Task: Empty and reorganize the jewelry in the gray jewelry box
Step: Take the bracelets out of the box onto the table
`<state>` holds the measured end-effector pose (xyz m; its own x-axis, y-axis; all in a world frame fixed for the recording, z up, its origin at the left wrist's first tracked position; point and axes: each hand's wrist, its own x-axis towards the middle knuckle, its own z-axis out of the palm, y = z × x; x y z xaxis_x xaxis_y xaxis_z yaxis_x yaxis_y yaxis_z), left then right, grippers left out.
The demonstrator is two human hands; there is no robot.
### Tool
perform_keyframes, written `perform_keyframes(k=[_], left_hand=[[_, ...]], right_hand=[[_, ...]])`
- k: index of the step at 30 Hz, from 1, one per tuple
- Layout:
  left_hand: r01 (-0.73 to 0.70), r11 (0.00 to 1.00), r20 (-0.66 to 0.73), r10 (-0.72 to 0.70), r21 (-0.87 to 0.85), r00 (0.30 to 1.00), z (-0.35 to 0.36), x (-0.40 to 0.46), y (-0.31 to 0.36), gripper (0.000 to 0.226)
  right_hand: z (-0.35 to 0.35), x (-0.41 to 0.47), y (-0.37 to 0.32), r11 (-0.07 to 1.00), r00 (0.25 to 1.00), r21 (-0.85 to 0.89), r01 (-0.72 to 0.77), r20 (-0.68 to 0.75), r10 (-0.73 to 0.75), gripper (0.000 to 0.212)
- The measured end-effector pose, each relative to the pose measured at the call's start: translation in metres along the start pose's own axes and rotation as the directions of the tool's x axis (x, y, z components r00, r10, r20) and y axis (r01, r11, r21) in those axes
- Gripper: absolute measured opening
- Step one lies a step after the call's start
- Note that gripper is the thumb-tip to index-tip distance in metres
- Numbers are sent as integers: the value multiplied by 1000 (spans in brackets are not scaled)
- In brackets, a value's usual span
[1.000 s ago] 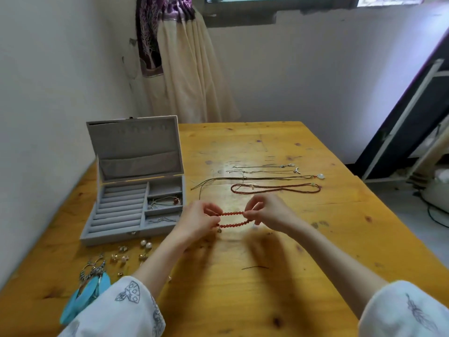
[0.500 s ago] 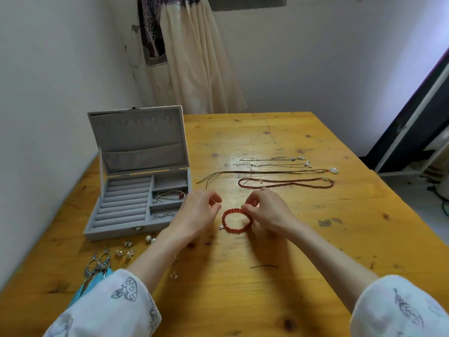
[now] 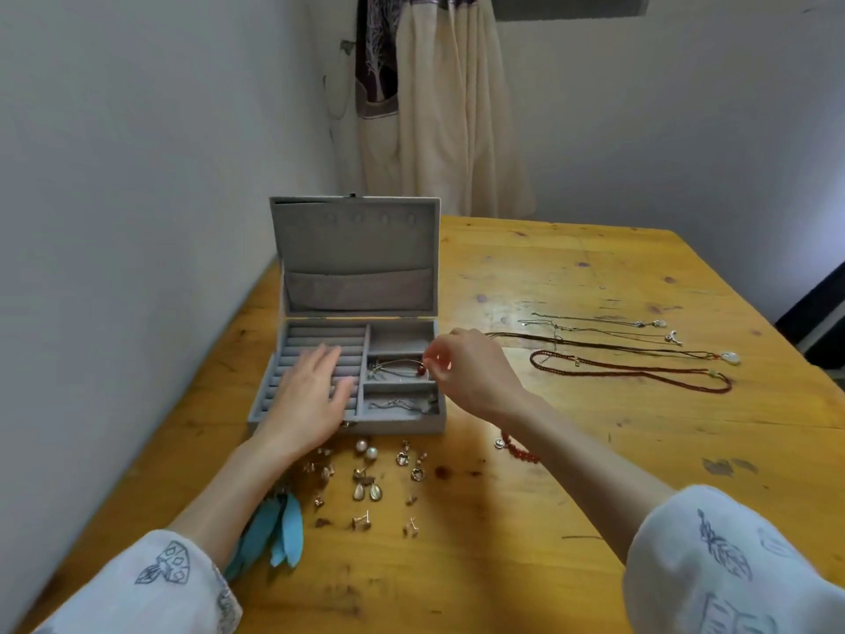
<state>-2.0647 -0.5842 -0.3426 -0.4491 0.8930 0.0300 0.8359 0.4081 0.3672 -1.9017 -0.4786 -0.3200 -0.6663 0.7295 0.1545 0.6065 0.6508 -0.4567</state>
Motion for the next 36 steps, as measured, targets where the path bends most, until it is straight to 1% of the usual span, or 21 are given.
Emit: perform_keyframes(k=[1,3,6,8,10,14,17,18,20,21,23,24,25,27,29,31,32,34,36], left_hand=[[0,999,37,-1,52,999,2,0,-3,54],[1,992,70,-10,128,998,5,1,-4,55],[26,981,82,-42,192,996,9,0,-1,57],[30,977,102,-52,210,993,10,0,-1,56],[32,977,120,-58,209,991,9,0,-2,56],[32,982,144,-59,188,988,7,1,-2,56],[26,987,157,-52,161,986,7,2,-3,56],[24,990,158,-46,142,986,6,2,-4,56],[19,997,144,-31,81,989,4,2,-6,54],[19,999,133,-23,33,991,2,2,-6,53],[33,995,114,-23,-90,993,-3,2,-6,49],[45,987,110,-28,-155,994,-5,2,-7,47],[62,971,114,-36,-230,993,-7,2,-7,44],[102,902,115,-58,-419,992,-14,0,-6,44],[103,812,96,-58,-575,994,-23,-6,2,52],[64,738,89,-6,-672,996,-33,-14,16,59],[42,708,95,35,-705,995,-37,-18,23,57],[7,668,108,109,-744,988,-40,-24,37,42],[5,627,105,123,-779,987,-41,-30,49,22]], right_hand=[[4,5,-4,999,1000,-44,8,-3,-8,25],[13,13,-10,986,1000,-164,18,1,-18,27],[25,18,-16,942,1000,-337,-7,-12,3,29],[32,19,-20,910,999,-412,-35,-30,25,25],[35,21,-24,893,999,-447,-47,-27,40,21],[32,27,-30,907,995,-411,-93,2,103,17],[34,29,-29,904,994,-418,-87,29,109,17],[34,29,-28,913,994,-398,-87,31,108,17],[32,28,-24,952,995,-293,-92,11,99,18],[29,28,-22,974,996,-207,-87,3,89,18],[18,25,-22,996,997,46,-76,12,76,15],[12,23,-24,982,996,173,-82,37,77,13],[4,21,-26,961,996,263,-82,59,69,10],[-10,15,-32,942,997,331,-49,72,26,9],[-23,9,-38,930,998,368,2,61,-26,8],[-35,3,-43,917,996,397,41,57,-69,7],[-41,0,-45,911,994,409,53,62,-86,7],[-52,-6,-47,901,992,430,64,74,-106,8],[-61,-13,-45,888,993,456,52,73,-96,12]])
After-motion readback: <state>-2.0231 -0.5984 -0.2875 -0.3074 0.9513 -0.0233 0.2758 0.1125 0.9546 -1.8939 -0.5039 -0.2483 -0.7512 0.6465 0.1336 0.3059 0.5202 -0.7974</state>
